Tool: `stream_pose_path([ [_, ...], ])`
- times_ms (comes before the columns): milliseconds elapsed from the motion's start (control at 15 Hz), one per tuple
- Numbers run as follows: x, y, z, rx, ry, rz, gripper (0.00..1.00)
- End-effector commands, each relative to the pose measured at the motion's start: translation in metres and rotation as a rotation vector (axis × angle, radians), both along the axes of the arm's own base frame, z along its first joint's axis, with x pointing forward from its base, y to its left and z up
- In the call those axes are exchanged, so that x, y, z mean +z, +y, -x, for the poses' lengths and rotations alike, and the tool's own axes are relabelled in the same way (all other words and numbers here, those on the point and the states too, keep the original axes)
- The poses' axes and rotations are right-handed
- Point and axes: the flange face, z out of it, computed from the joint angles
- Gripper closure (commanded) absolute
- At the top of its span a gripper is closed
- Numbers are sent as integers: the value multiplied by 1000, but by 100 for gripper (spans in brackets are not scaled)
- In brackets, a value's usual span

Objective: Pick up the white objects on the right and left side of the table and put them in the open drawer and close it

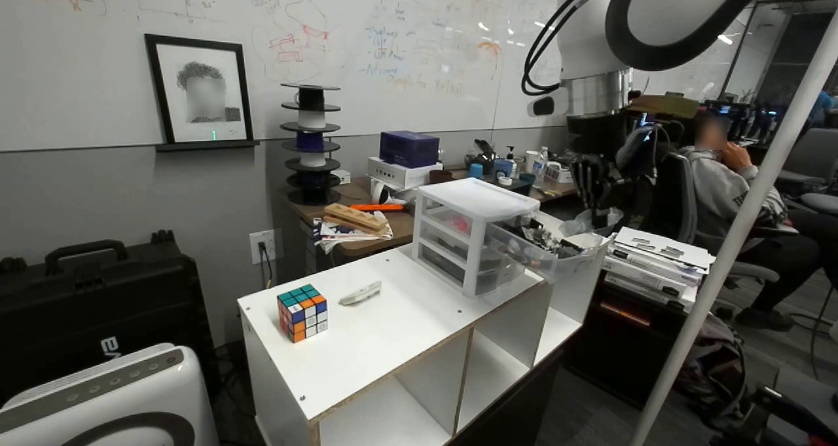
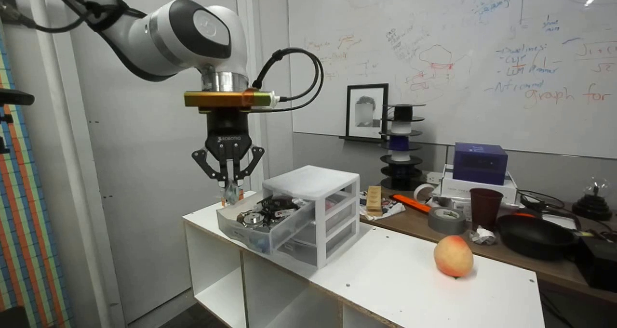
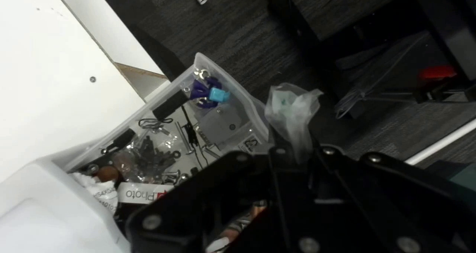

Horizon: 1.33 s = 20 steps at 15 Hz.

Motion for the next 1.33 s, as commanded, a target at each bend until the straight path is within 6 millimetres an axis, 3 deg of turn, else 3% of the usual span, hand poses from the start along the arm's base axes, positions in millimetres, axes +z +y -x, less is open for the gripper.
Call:
stream_pose_path([
  [0,1,-11,1,-28,-132,12,92],
  [400,-18,-31,-18,-50,-268,-70,91],
  [467,-18,-31,-21,-58,-272,-79,71],
  [667,-7,-22,-23,-76,-293,-105,51],
  [867,22,1,-23,-72,-310,-106,28],
  [1067,58,38,-20,-123,-270,-73,5],
  [1267,76,93,-22,-57,-253,-63,0],
])
